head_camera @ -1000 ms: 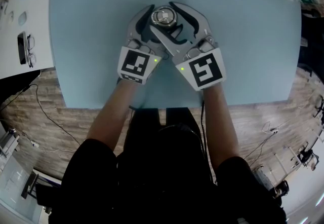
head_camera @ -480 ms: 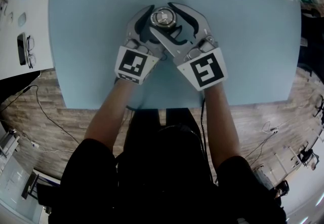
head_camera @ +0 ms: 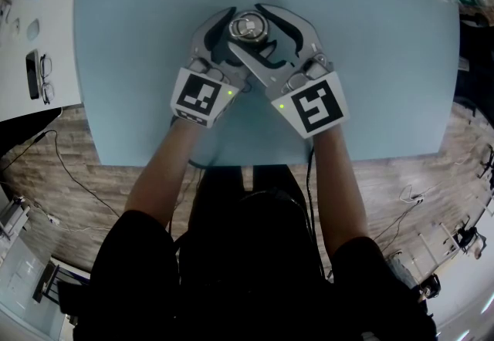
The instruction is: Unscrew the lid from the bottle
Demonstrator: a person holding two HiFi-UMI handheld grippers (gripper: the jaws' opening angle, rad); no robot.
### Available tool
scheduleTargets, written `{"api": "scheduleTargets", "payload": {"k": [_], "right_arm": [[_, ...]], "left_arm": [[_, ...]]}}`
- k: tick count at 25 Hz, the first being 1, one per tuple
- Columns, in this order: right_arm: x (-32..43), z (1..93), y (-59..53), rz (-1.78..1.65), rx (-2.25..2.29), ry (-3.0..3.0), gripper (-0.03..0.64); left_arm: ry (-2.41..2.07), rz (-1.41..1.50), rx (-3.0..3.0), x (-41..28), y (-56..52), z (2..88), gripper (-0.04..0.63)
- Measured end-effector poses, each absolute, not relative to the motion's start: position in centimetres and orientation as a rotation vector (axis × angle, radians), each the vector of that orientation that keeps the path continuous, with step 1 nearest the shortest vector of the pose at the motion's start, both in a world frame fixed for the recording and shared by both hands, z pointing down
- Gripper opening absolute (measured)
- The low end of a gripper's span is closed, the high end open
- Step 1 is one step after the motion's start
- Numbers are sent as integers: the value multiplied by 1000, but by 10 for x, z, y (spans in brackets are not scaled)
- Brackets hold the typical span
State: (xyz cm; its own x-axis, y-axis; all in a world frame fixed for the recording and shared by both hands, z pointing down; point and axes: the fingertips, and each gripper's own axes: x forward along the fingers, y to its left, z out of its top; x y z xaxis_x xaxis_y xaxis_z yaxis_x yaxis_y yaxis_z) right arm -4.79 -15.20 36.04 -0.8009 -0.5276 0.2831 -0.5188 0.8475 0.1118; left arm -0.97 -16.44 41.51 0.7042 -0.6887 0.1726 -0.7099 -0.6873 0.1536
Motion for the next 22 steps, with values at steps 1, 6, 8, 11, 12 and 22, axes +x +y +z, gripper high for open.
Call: {"api": "scheduleTargets", "payload": {"k": [1,6,8,11,12,22], "right_arm": [[-48,360,-152,-43,787,-2721,264],[-48,360,-152,-48,774,-2725,264],[-48,360,-151,-49,769,-2726,264],[-48,360,-151,-48,766,-2728,264],[-48,360,-151,-46,766,-2729,264],[-49,361,-150,-57,730,-2729,264]], "left_arm": [[-1119,150,2707,-10,-164,415,374],[-1099,150,2717,-9,-164,415,375],[-1094,148,2719,-9,-164,415,375],[-1083,151,2723,-9,-163,415,375],[-1079,152,2725,-9,-163,415,375],[-1039,159,2741,-9,-163,415,375]]}}
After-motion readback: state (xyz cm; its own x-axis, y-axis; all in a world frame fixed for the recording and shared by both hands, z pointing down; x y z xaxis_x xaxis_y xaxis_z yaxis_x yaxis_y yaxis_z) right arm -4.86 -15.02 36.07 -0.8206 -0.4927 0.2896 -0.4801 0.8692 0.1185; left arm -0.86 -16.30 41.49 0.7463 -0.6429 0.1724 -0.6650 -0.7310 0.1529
